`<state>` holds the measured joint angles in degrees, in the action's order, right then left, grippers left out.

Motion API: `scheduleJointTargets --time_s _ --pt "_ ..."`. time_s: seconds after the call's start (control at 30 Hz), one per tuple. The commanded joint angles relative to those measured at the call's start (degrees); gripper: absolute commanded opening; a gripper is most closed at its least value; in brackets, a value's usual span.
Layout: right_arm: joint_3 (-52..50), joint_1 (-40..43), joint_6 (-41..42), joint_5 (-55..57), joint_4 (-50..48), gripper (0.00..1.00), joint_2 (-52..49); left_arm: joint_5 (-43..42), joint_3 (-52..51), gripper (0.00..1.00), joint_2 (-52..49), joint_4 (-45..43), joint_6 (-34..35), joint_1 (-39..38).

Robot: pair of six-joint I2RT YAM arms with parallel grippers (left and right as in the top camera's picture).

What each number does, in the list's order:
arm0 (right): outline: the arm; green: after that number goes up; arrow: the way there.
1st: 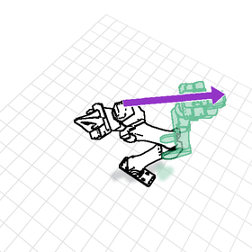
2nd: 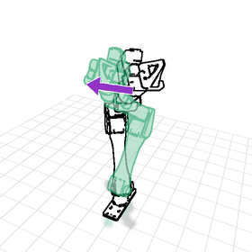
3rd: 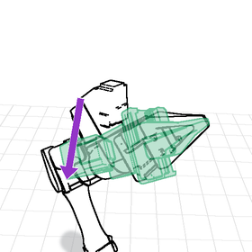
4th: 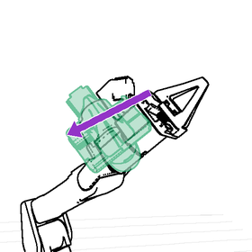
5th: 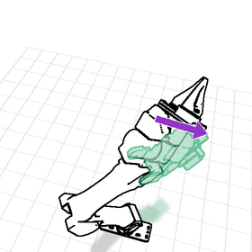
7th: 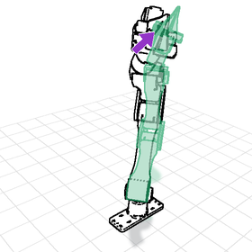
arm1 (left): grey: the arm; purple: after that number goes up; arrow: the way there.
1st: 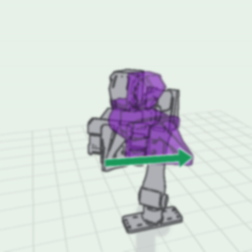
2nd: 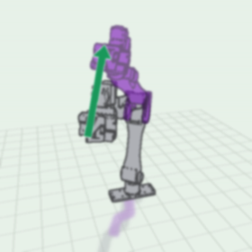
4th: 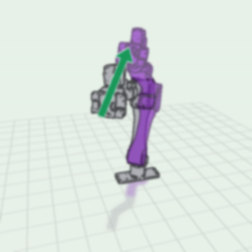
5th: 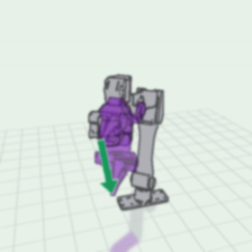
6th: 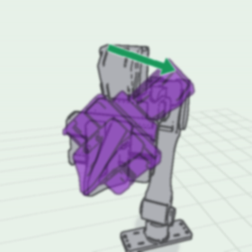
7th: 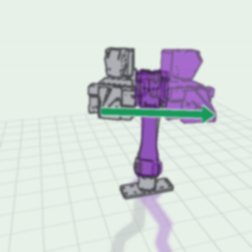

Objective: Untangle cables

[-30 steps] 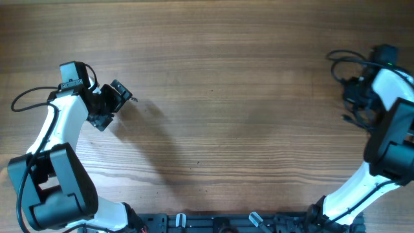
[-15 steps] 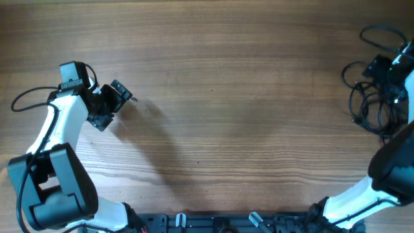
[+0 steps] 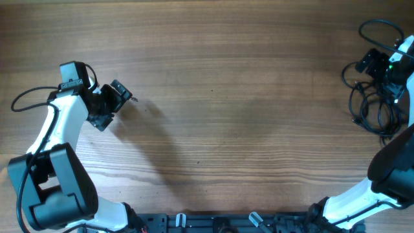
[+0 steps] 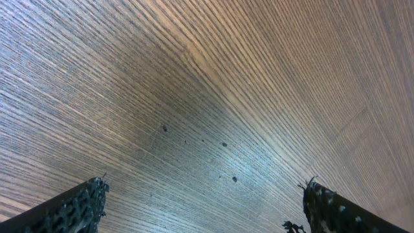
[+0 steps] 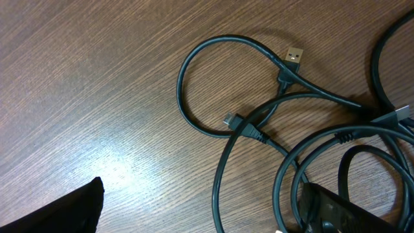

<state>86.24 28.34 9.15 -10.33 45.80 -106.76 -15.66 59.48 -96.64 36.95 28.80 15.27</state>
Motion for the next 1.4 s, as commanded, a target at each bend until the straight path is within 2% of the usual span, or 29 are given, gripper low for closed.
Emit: scheduleJointTargets --time_s 0.0,0.73,0.87,1.07,1.37 --pt "0.3 0.0 0.0 -0.9 -0.1 1.00 0.6 0.6 0.5 1.00 0.7 0.0 0.4 0.1" --pt "0.3 0.0 0.0 -0.9 -0.3 1.00 1.7 0.6 0.5 1.00 0.7 0.0 0.3 0.1" --pt "0.3 0.0 0.0 -0.9 -0.3 1.00 7.5 0.6 0.5 1.00 0.7 0.0 0.3 0.1" --pt "0.3 -2.3 0.0 -0.9 -0.2 1.00 21.3 0.6 0.5 1.00 0.7 0.0 0.4 0.1" --pt "0.3 -21.8 0.0 -0.9 0.3 1.00 38.1 0.6 0.5 1.00 0.7 0.0 0.4 0.1"
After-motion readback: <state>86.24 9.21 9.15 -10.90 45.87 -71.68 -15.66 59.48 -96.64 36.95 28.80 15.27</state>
